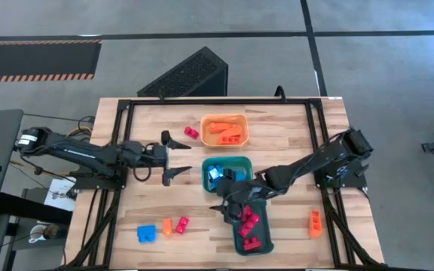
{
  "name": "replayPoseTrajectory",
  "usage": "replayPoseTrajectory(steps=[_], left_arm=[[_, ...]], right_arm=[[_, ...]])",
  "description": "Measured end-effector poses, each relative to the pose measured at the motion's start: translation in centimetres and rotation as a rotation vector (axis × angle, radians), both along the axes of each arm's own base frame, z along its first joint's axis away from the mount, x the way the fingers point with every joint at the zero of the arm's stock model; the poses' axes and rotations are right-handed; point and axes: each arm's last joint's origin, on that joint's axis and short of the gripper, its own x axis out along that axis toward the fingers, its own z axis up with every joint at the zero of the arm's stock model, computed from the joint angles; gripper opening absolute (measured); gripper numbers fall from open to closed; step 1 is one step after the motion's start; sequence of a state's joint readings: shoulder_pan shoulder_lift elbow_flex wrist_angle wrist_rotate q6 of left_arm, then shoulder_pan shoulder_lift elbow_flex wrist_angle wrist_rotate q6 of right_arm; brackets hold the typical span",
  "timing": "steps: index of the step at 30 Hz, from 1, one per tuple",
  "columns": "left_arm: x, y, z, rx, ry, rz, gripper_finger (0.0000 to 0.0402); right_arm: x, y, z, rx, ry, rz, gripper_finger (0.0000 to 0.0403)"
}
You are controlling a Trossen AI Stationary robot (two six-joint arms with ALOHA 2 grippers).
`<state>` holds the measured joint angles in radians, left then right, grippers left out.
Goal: Sort & place blocks by color
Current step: Put the red game piece into the blue bin
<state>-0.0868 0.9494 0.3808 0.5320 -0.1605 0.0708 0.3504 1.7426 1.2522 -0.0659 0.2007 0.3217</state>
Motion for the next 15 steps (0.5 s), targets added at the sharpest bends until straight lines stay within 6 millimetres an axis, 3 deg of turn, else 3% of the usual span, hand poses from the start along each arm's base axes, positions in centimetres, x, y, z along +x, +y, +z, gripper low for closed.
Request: replayPoseTrajectory(steps=[6,11,15], left_arm=[[-1.9,0.0,0.8,-0.005,-0.036,-0.052,0.032],[-2.3,0.0,0.6,-0.008,0.0,-0.053,0.032],[-2.3,-0.1,0.1,-0.039,0.04,-0.091,0.032]], right_arm=[[1.5,-0.4,-1.9,-0.029,-0.012,0.047,0.0294],[2.7,-0.6,-2.8,-0.011,-0.058,0.079,0.0294],[3.0,-0.7,-2.2,-0.011,-0.078,0.081,0.0294]])
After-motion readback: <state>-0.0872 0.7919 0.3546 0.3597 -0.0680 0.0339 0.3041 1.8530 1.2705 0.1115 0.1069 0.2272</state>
